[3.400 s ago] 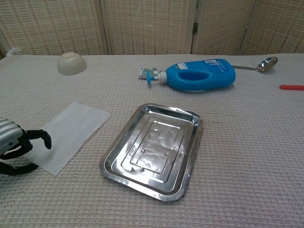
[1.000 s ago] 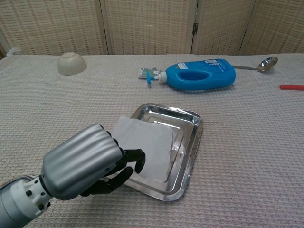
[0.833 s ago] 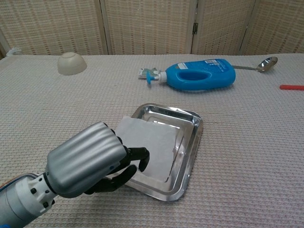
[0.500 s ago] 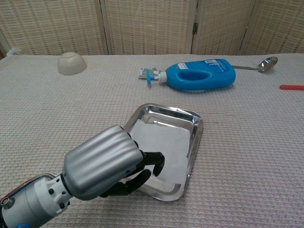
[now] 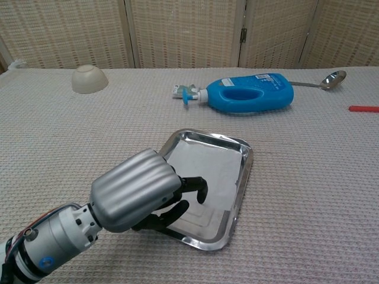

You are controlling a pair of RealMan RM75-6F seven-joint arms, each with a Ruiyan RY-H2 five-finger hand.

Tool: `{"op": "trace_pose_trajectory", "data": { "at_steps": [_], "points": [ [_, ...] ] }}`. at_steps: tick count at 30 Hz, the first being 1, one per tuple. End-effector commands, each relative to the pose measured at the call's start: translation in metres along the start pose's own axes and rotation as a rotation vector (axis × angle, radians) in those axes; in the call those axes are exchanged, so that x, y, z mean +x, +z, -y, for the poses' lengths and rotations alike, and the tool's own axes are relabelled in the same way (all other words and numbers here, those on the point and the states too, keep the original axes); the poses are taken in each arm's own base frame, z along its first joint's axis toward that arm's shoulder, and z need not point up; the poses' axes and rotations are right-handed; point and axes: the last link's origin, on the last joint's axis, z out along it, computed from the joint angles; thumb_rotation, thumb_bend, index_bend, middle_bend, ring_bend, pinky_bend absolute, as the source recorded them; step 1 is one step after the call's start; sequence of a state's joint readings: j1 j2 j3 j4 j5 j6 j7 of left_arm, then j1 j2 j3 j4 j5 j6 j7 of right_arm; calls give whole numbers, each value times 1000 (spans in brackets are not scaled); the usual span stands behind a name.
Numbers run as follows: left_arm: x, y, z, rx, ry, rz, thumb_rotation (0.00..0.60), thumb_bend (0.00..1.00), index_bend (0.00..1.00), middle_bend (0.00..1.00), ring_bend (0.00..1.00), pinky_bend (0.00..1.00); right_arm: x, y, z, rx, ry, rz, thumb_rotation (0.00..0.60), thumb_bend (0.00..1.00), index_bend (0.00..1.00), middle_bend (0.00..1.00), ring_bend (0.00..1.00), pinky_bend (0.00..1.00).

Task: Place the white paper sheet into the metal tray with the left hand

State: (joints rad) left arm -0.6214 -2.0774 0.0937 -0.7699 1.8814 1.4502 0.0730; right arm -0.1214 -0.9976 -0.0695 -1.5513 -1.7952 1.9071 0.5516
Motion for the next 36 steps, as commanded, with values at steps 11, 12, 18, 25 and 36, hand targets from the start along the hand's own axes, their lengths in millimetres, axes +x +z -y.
{"op": "trace_pose_trajectory", "data": {
  "at_steps": [11, 12, 18, 25, 36],
  "points": [
    [2, 2, 3, 28, 4, 10, 600, 197, 243, 1000, 1000, 1000, 0, 1, -1, -9, -7, -1, 600, 379, 0, 0, 0, 0],
    [2, 2, 3, 30, 3, 12, 600, 192, 238, 1000, 1000, 1000, 0, 0, -1, -9, -8, -2, 600, 380, 0, 0, 0, 0],
    [13, -4, -1, 25, 18, 6, 600, 177, 228, 1000, 1000, 1000, -1, -1, -1, -7, -8, 5, 600, 380, 0, 0, 0, 0],
    [31, -9, -1, 44, 70, 17, 600, 163, 229, 1000, 1000, 1000, -2, -3, 1, -1, -11, 6, 600, 380, 0, 0, 0, 0],
    [66, -37, 9, 82, 103, -22, 600, 174, 248, 1000, 1000, 1000, -7, -5, 3, 11, -20, 23, 600, 380, 0, 0, 0, 0]
  ]
}}
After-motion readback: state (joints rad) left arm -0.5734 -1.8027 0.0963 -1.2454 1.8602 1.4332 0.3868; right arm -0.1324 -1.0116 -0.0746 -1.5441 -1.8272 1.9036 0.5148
